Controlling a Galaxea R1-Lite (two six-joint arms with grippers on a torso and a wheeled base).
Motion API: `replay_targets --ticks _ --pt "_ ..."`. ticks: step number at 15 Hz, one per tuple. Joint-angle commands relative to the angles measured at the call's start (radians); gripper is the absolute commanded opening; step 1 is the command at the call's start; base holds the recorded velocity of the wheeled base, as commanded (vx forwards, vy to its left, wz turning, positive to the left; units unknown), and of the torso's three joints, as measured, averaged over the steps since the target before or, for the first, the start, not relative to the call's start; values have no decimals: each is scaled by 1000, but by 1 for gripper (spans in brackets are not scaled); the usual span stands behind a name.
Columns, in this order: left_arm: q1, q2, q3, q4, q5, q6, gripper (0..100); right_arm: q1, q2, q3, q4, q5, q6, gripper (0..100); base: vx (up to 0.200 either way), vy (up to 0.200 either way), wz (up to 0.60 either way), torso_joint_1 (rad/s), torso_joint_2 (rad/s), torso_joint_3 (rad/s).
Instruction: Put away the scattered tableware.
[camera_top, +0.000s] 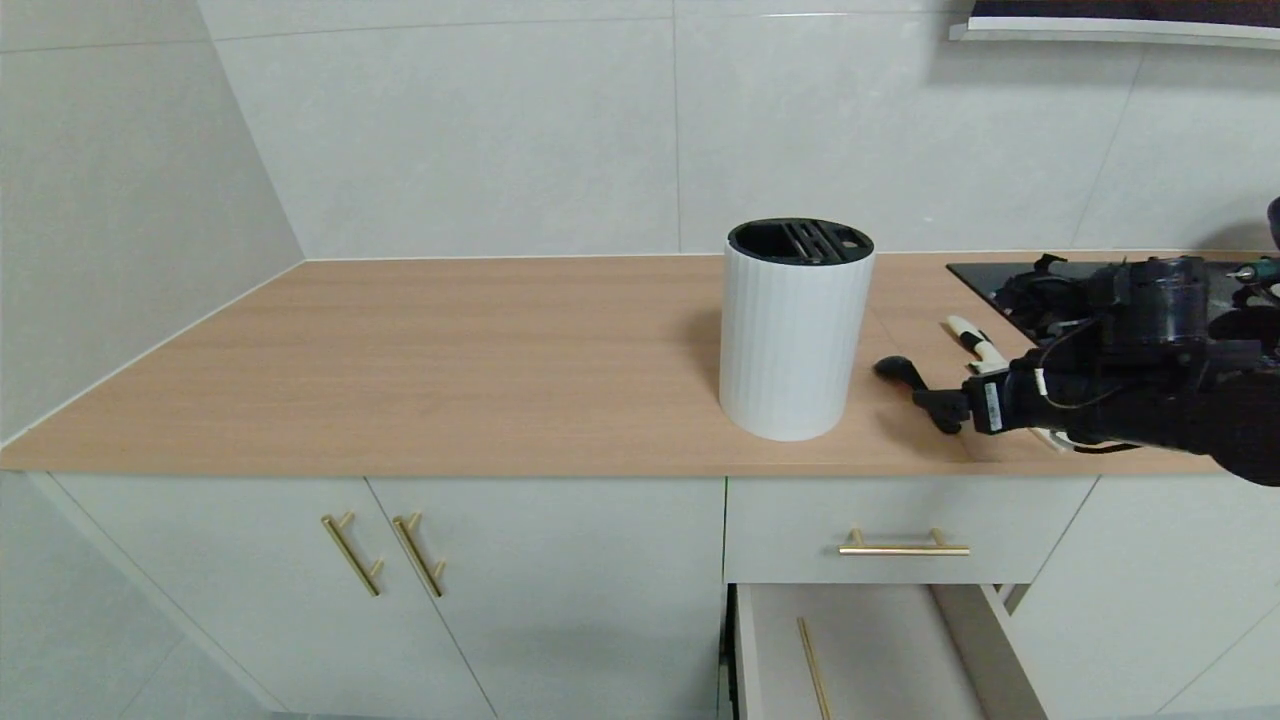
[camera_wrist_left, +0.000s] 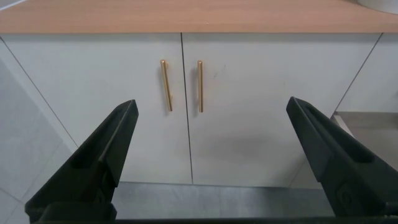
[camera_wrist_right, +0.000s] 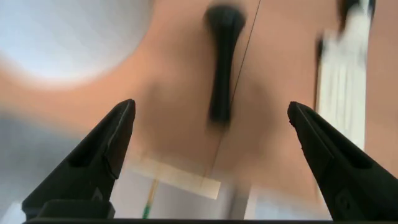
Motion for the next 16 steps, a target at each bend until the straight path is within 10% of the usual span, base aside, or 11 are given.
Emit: replay_targets --ticks 1,9,10,16 --pt "1 0 0 0 1 0 100 -5 138 -53 -28 -3 -6 100 0 0 0 0 0 0" --pt "1 0 0 0 1 0 100 -9 201 -78 -74 -4 24 100 0 0 0 0 0 0" --pt "1 0 0 0 1 0 100 -9 198 -76 -74 0 35 0 0 0 0 0 0 0" --pt "1 0 0 0 1 0 100 -9 193 -85 -71 -3 40 0 0 0 0 0 0 0"
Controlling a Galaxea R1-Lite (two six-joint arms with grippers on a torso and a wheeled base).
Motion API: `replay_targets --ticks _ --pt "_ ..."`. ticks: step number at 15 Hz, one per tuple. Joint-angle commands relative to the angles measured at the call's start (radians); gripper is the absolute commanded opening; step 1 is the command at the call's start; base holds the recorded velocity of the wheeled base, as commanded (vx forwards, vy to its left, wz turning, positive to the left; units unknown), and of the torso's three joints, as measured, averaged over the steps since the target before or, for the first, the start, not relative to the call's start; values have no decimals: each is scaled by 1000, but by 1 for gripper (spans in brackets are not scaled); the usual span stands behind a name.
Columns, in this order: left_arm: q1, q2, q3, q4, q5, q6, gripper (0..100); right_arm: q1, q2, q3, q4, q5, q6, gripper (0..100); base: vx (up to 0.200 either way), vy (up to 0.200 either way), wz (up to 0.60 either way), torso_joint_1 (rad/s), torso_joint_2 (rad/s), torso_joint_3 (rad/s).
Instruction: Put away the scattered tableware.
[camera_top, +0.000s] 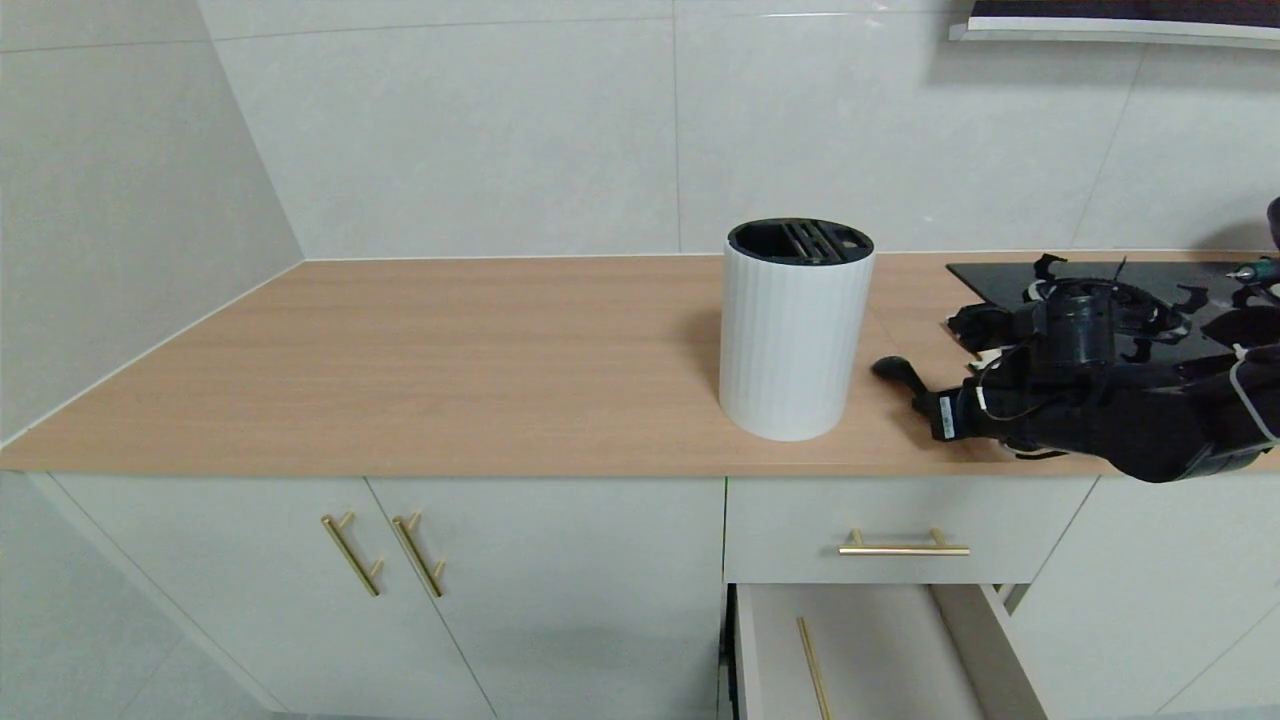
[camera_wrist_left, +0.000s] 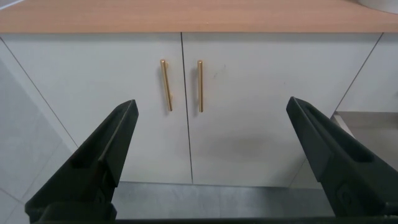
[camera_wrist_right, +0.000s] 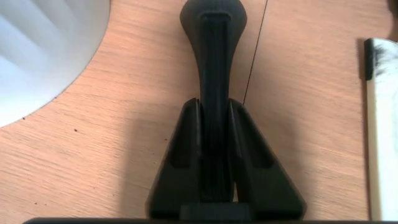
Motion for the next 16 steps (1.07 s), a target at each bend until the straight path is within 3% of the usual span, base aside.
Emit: replay_targets --ticks 1,5,9,13,16 --pt "1 0 0 0 1 0 100 0 -19 0 5 -4 1 0 0 0 0 0 0 0" --pt "1 0 0 0 1 0 100 20 -180 33 116 -5 125 0 0 0 0 0 0 0" --pt "1 0 0 0 1 0 100 47 -448 234 202 -7 179 0 0 0 0 0 0 0" --pt "-1 0 0 0 1 0 100 156 -706 418 424 2 260 0 0 0 0 0 0 0" --pt "1 0 0 0 1 0 100 227 -766 525 462 4 314 0 0 0 0 0 0 0"
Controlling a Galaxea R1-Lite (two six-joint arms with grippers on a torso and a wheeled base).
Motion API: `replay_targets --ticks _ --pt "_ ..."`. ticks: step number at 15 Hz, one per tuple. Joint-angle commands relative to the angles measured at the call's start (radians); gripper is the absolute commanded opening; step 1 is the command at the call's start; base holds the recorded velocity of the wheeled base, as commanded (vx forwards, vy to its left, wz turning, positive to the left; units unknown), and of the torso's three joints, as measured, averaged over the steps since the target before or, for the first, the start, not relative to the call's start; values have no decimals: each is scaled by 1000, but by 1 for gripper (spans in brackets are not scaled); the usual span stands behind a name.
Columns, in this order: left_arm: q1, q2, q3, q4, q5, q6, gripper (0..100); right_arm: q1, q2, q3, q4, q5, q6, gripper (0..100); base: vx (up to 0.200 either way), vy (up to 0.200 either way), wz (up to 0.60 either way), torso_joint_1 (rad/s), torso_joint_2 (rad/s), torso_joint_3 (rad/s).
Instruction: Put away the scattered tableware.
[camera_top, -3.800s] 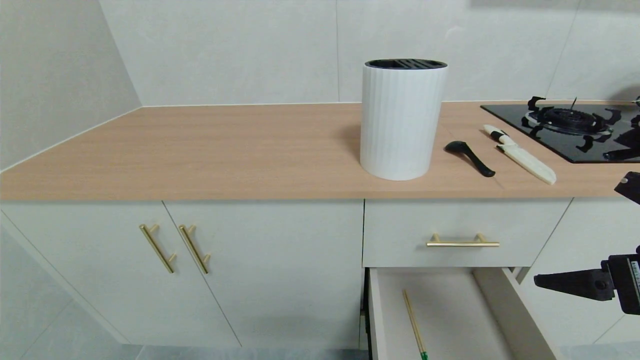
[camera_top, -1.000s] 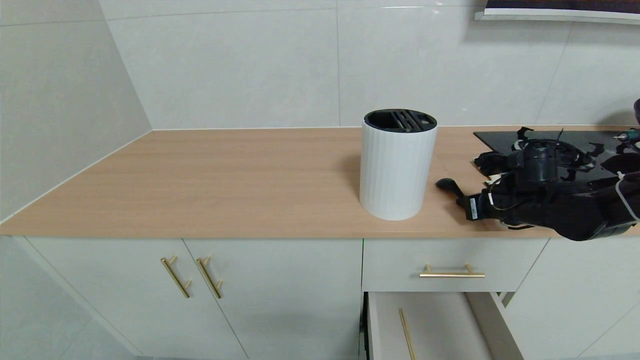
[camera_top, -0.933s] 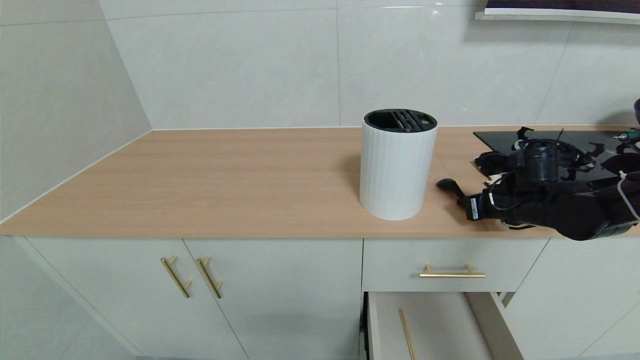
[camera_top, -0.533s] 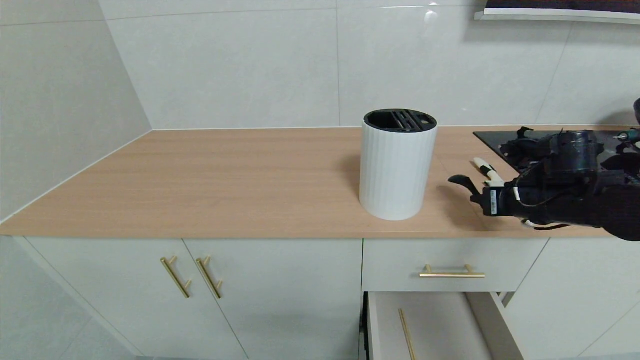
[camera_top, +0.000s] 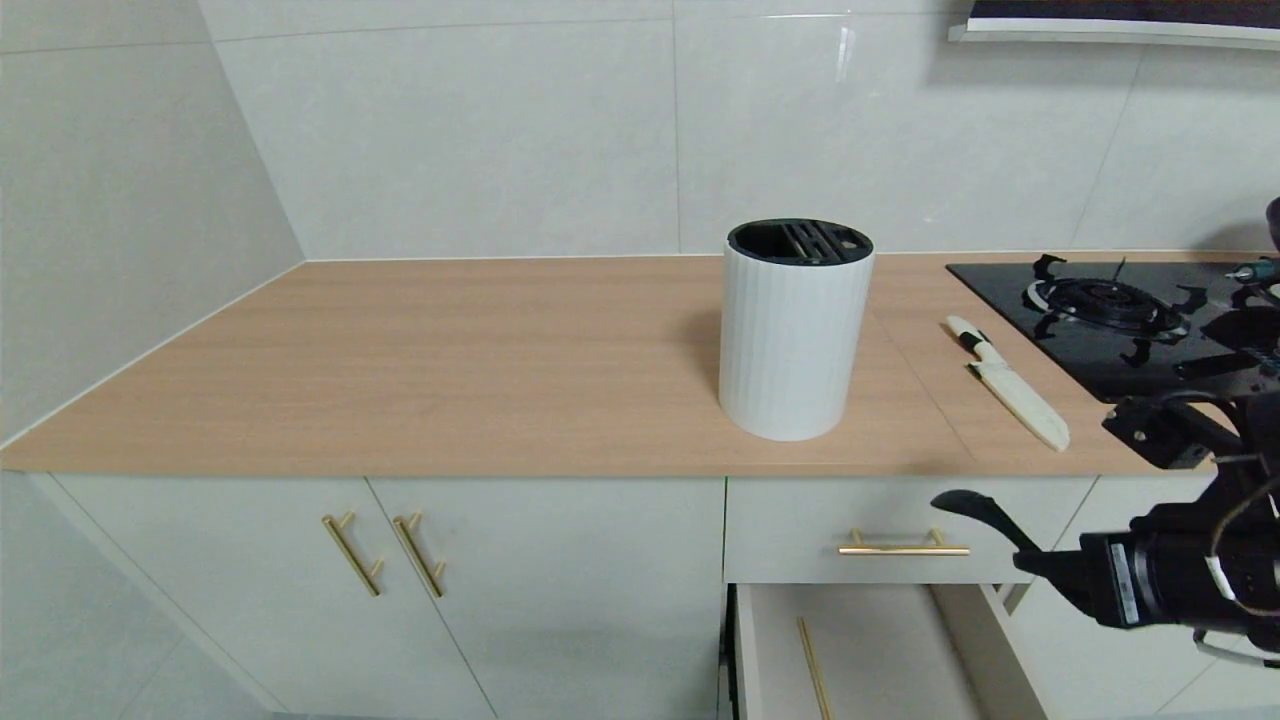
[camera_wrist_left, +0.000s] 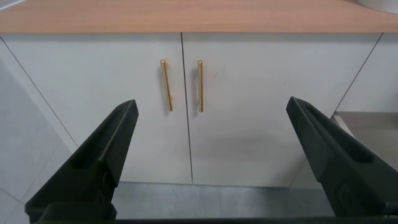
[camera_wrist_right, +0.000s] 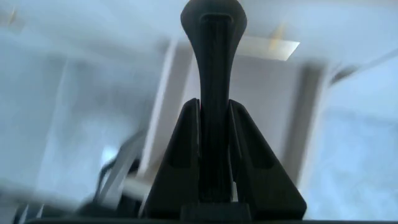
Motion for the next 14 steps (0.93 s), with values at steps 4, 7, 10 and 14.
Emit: replay_targets --ticks 4,7,10,14 --pt "0 0 0 0 0 0 100 81 -20 112 1 0 10 0 0 0 0 0 0 0" --pt "0 0 0 0 0 0 100 110 47 126 -1 -1 10 0 0 0 0 0 0 0" --pt "0 0 0 0 0 0 100 118 58 130 -1 -1 10 0 0 0 0 -97 217 141" --pt "0 0 0 0 0 0 100 121 66 141 -25 -3 7 0 0 0 0 -187 460 265"
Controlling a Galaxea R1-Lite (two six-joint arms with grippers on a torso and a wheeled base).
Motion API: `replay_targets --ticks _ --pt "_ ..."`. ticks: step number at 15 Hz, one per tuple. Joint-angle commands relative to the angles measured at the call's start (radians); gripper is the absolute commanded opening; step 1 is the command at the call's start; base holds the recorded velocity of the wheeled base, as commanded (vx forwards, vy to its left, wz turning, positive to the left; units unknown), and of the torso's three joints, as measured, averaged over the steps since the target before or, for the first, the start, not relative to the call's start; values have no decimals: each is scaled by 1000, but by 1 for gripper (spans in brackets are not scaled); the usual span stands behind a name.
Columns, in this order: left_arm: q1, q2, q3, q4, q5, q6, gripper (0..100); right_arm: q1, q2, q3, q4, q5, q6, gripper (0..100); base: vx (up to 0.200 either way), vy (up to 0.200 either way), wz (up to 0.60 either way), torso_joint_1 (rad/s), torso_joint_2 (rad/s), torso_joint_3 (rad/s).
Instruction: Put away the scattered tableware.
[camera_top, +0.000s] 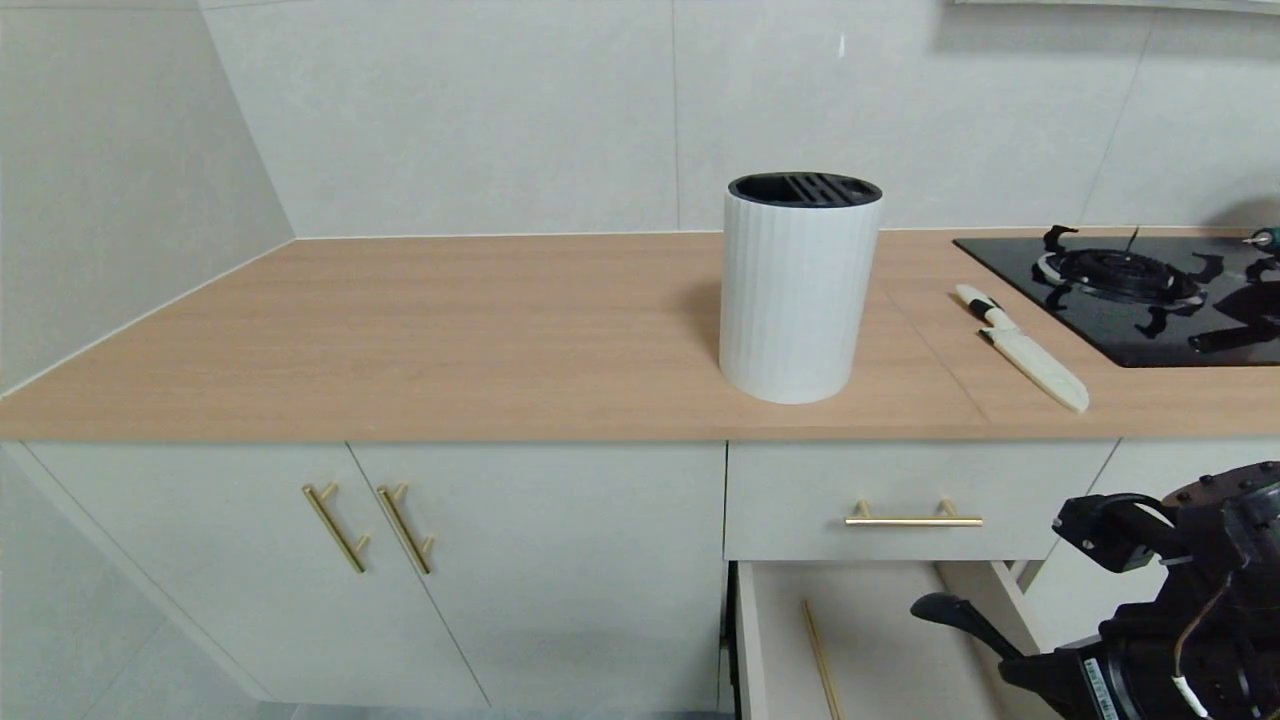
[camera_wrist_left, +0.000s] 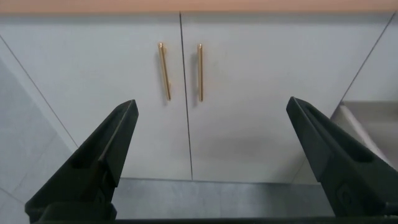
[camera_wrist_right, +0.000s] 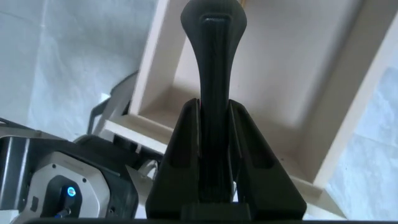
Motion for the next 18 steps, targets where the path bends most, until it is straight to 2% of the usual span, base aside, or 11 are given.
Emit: replay_targets --ticks 1,13,18 --pt "-1 0 0 0 1 0 100 1 12 12 -6 0 0 0 0 0 0 -183 471 276" --pt "1 0 0 0 1 0 100 1 29 16 -6 -2 -3 0 0 0 0 -148 462 310" --pt "1 0 0 0 1 0 100 1 27 16 -21 -2 -3 0 0 0 0 -18 113 88"
